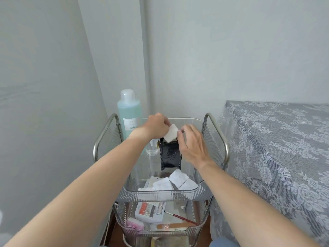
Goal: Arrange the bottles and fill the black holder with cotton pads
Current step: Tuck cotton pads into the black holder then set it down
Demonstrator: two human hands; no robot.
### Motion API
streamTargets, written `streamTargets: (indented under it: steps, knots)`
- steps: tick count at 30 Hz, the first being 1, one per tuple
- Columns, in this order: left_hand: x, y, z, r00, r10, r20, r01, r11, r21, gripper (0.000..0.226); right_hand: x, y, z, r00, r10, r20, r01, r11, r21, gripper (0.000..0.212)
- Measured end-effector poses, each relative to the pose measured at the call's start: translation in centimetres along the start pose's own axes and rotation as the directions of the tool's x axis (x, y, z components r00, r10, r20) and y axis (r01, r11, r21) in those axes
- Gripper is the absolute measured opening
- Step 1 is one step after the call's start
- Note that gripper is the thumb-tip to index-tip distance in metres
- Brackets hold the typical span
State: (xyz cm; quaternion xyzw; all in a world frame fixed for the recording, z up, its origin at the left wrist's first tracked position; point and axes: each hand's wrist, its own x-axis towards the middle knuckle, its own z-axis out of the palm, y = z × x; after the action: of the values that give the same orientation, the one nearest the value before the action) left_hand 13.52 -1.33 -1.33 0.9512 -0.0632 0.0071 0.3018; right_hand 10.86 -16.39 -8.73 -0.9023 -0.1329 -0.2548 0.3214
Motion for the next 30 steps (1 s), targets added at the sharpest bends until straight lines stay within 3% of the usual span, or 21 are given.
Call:
streamTargets:
  steps: [3, 12, 16, 18, 20, 26, 30]
  knots:
    - [0.5, -0.3, 0.1, 0.996, 0.081, 0.031, -0.083, 0.994, 0.074, 0.026, -0.1, 0.2, 0.0, 1.000, 0.020, 0.011, -0.020, 1.000, 0.010, 0.015]
    - [0.8, -1.4, 0.5, 0.993, 0.116, 0.025, -0.118, 0.987, 0.110, 0.010, -0.1, 0.3, 0.0, 0.990, 0.013, 0.143, -0.013, 1.000, -0.001, 0.047]
    - [0.3, -1.5, 1.1, 0.970, 0.238, -0.052, -0.213, 0.933, 0.290, 0.017, -0.3, 0.2, -0.1, 0.986, 0.000, 0.166, 0.002, 1.000, -0.015, 0.048]
    - [0.2, -1.7, 1.2, 0.957, 0.258, -0.131, -0.210, 0.930, 0.301, 0.020, -0.3, 0.1, 0.0, 0.987, 0.001, 0.161, 0.000, 1.000, -0.004, 0.049]
    - [0.4, -2.0, 1.2, 0.966, 0.196, -0.166, -0.154, 0.959, 0.236, 0.020, -0.2, 0.1, -0.1, 0.987, 0.003, 0.162, -0.003, 1.000, 0.005, 0.051]
    - [1.1, -2.4, 0.8, 0.997, -0.049, -0.062, 0.050, 0.999, 0.014, 0.020, -0.2, 0.6, 0.1, 0.990, -0.002, 0.143, 0.002, 1.000, 0.006, 0.046]
    - [1.2, -2.5, 1.2, 0.991, -0.128, -0.039, 0.130, 0.990, 0.053, 0.027, -0.3, 0.6, 0.4, 0.990, -0.002, 0.138, 0.001, 1.000, 0.006, 0.046]
